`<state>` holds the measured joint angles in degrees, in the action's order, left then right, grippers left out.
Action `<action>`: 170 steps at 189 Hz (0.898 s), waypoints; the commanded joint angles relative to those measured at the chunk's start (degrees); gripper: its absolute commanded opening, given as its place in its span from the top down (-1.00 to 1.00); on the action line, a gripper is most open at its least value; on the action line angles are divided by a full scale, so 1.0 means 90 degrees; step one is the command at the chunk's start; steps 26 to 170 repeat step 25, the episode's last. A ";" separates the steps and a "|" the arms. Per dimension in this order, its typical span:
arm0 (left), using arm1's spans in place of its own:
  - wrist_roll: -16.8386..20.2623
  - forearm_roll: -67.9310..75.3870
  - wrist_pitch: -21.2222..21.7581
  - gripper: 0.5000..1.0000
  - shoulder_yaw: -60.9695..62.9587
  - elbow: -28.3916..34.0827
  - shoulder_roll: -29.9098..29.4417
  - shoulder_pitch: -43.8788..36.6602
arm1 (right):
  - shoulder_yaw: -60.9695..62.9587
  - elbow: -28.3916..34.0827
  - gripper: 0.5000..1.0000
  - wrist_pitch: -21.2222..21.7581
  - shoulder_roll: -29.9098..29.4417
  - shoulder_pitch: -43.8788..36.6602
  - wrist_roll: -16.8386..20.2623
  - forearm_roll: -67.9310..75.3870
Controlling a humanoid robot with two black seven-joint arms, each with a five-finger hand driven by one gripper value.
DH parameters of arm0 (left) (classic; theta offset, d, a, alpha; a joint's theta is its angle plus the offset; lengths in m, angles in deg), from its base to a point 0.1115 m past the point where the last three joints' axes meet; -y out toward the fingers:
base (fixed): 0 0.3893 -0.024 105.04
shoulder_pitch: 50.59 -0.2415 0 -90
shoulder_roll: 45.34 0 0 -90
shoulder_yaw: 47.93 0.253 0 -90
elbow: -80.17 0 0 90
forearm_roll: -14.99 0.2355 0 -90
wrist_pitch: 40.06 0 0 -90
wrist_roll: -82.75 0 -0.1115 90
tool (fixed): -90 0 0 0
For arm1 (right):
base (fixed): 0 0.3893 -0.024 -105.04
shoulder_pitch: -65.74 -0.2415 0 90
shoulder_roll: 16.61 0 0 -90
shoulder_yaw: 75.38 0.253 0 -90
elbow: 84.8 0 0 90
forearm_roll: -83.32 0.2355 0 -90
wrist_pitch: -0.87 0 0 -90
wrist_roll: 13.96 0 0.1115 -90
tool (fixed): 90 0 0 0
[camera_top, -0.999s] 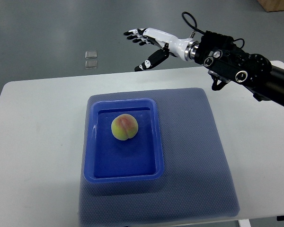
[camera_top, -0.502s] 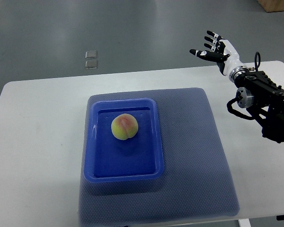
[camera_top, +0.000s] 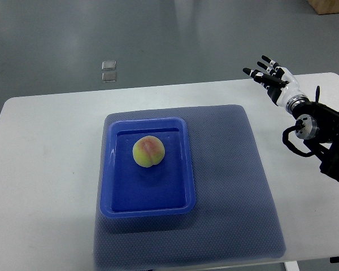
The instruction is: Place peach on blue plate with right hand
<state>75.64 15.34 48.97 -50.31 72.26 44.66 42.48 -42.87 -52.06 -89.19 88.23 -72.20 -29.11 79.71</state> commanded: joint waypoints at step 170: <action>0.0000 0.0010 0.0000 -1.00 0.0000 -0.0001 0.0000 0.0000 | 0.0001 0.0004 -0.72 0.0026 -0.0057 0.0004 -0.0016 0.0001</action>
